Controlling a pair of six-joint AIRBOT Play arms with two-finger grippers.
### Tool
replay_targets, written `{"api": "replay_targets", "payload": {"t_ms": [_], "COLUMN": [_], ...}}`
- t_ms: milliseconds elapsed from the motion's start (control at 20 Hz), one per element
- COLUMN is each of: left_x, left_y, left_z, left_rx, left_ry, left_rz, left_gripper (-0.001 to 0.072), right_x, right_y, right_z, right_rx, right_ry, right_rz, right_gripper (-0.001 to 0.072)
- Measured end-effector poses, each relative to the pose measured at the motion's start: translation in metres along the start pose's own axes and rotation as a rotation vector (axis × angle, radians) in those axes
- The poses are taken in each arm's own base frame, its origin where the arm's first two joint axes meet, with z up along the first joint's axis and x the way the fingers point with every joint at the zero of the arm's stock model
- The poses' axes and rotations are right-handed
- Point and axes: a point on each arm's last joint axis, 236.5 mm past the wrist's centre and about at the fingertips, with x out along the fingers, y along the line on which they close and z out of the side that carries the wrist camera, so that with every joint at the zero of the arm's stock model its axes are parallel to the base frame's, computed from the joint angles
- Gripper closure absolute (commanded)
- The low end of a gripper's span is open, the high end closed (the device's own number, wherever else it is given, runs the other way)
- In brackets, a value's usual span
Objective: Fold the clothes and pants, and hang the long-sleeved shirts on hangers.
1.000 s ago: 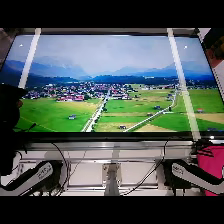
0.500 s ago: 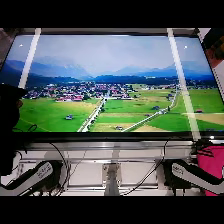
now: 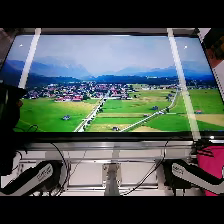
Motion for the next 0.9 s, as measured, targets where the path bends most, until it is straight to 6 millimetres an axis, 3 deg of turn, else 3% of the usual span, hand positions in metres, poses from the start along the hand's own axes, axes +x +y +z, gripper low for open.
{"api": "replay_targets", "payload": {"t_ms": [100, 150, 200, 300, 450, 550, 600, 750, 900], "left_x": [-0.046, -0.082, -0.123, -0.228, -0.389, -0.476, -0.511, -0.575, -0.611], "left_y": [-0.046, -0.073, -0.098, -0.141, -0.181, -0.194, -0.2, -0.219, -0.248], "left_z": [0.05, 0.078, 0.102, 0.139, 0.149, 0.138, 0.131, 0.123, 0.126], "left_rx": [-0.024, -0.029, -0.033, -0.02, 0.042, 0.074, 0.088, 0.095, 0.048], "left_ry": [-0.173, -0.278, -0.385, -0.612, -0.91, -1.06, -1.116, -1.227, -1.255], "left_rz": [-0.175, -0.288, -0.399, -0.626, -0.911, -1.065, -1.131, -1.269, -1.428], "left_gripper": [0.0703, 0.0705, 0.0705, 0.0705, 0.0705, 0.0705, 0.0706, 0.0706, 0.0706], "right_x": [0.0, 0.0, 0.0, -0.001, -0.001, -0.002, -0.003, -0.016, -0.042], "right_y": [-0.002, -0.003, -0.004, -0.004, -0.011, -0.025, -0.035, -0.077, -0.122], "right_z": [0.007, 0.01, 0.012, 0.015, 0.015, 0.012, 0.01, 0.003, 0.001], "right_rx": [0.001, 0.001, 0.001, 0.001, -0.008, -0.017, -0.018, -0.009, 0.003], "right_ry": [-0.028, -0.042, -0.051, -0.062, -0.064, -0.051, -0.04, -0.011, -0.003], "right_rz": [-0.008, -0.012, -0.015, -0.018, -0.047, -0.105, -0.148, -0.319, -0.494], "right_gripper": [0.0692, 0.0692, 0.0692, 0.0692, 0.0693, 0.0693, 0.0694, 0.0694, 0.0694]}}
